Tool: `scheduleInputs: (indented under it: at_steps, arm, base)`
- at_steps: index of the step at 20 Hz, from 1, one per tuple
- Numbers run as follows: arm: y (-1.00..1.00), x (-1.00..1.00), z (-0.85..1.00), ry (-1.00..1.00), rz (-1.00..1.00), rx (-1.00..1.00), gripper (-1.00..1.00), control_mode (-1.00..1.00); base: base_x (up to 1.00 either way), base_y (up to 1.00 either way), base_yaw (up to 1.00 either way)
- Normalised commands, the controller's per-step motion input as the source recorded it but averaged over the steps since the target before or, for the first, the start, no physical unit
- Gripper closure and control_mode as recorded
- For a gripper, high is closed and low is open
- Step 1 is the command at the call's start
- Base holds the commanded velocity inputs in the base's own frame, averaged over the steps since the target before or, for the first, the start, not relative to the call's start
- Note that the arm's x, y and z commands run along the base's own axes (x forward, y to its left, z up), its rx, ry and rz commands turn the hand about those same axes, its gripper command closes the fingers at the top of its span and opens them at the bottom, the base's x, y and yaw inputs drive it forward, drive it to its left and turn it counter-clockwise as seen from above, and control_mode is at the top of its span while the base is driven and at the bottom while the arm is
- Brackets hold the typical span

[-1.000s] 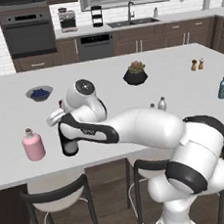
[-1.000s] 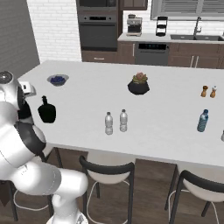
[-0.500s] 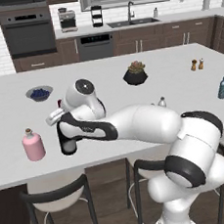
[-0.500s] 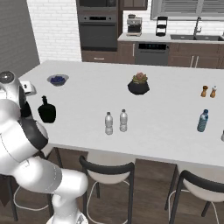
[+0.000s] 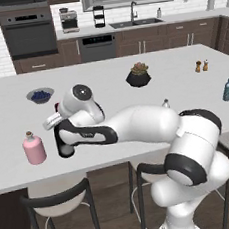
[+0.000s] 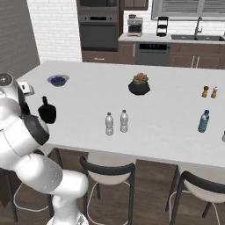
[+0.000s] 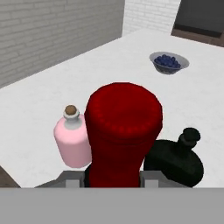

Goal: Move the plastic bottles in the middle to the plastics group, and the glass bottles in the middle to the glass group.

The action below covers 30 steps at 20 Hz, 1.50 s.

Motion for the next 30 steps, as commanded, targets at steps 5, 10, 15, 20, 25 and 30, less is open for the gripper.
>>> scheduleInputs:
  at_steps: [5,10,15,20,25,30]
  arm:
    - [0.03,0.05,-0.06,0.0,0.0,0.0,1.0,-1.0]
    - [0.0,0.12,-0.37,0.0,0.0,0.0,1.0,-1.0]
    - [0.0,0.09,-0.45,0.0,0.0,0.0,1.0,-1.0]
    - [0.0,0.0,-0.27,0.0,0.0,0.0,1.0,-1.0]
    - [0.06,0.06,-0.11,0.0,0.0,0.0,1.0,-1.0]
    - [0.31,0.51,0.06,0.0,0.0,0.0,1.0,-1.0]
  base:
    - [0.0,0.0,0.0]
    - [0.0,0.0,0.0]
    - [0.0,0.0,0.0]
    - [0.0,0.0,0.0]
    - [0.0,0.0,0.0]
    - [0.0,0.0,0.0]
